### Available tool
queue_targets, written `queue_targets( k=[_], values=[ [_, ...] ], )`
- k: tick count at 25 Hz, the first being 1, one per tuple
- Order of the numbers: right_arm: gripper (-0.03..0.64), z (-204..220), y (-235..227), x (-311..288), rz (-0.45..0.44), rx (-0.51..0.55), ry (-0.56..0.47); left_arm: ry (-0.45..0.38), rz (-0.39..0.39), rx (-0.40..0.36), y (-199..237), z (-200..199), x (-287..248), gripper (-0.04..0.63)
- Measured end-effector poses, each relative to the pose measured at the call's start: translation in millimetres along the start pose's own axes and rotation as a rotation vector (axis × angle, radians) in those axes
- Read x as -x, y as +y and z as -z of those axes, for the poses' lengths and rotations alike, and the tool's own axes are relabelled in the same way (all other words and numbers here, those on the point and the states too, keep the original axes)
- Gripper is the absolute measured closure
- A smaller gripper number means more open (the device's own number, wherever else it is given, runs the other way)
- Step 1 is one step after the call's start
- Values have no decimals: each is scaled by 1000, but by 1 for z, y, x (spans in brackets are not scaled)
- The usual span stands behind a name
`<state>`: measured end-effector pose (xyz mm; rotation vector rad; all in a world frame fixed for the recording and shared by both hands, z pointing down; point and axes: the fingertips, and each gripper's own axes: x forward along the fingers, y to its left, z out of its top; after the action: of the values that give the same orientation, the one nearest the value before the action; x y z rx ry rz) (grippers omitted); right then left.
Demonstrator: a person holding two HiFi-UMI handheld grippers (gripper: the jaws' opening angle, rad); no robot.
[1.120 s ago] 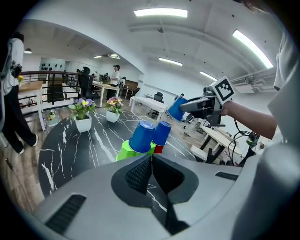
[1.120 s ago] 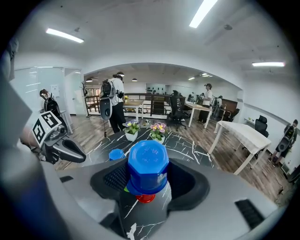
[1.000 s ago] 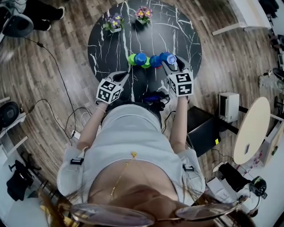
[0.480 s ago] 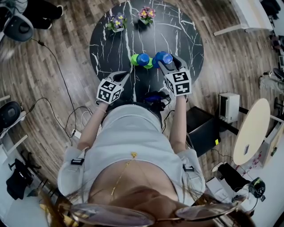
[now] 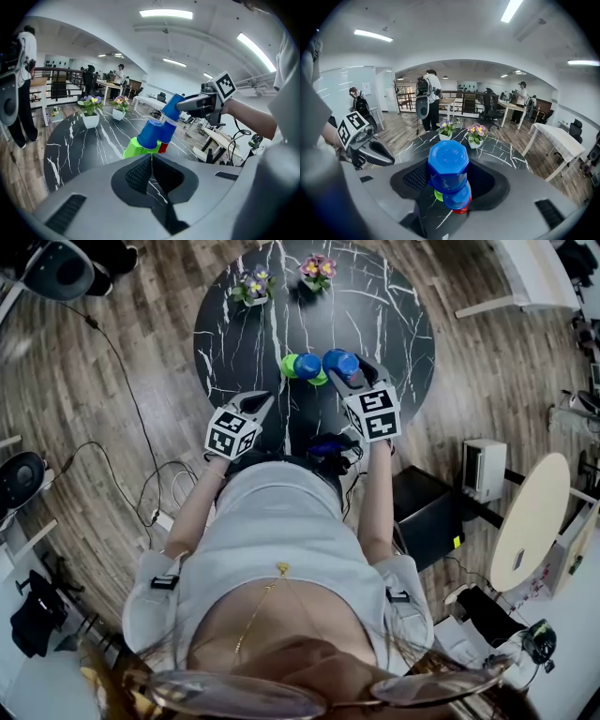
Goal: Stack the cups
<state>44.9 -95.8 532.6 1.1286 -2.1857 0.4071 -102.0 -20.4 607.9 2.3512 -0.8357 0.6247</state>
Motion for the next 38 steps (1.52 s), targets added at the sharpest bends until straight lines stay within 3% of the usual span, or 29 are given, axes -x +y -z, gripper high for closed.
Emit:
queue_targets(
  k=[18,29,38],
  values=[
    [365,10,9,-24,-10,41,68,1,-23,24,12,5,9,565],
    [360,8,7,-27,-15,-8,29,3,-15,24,10,4,6,565],
    [337,8,11,-25,-20,18,27,3,-14,22,9,3,7,565]
  ],
)
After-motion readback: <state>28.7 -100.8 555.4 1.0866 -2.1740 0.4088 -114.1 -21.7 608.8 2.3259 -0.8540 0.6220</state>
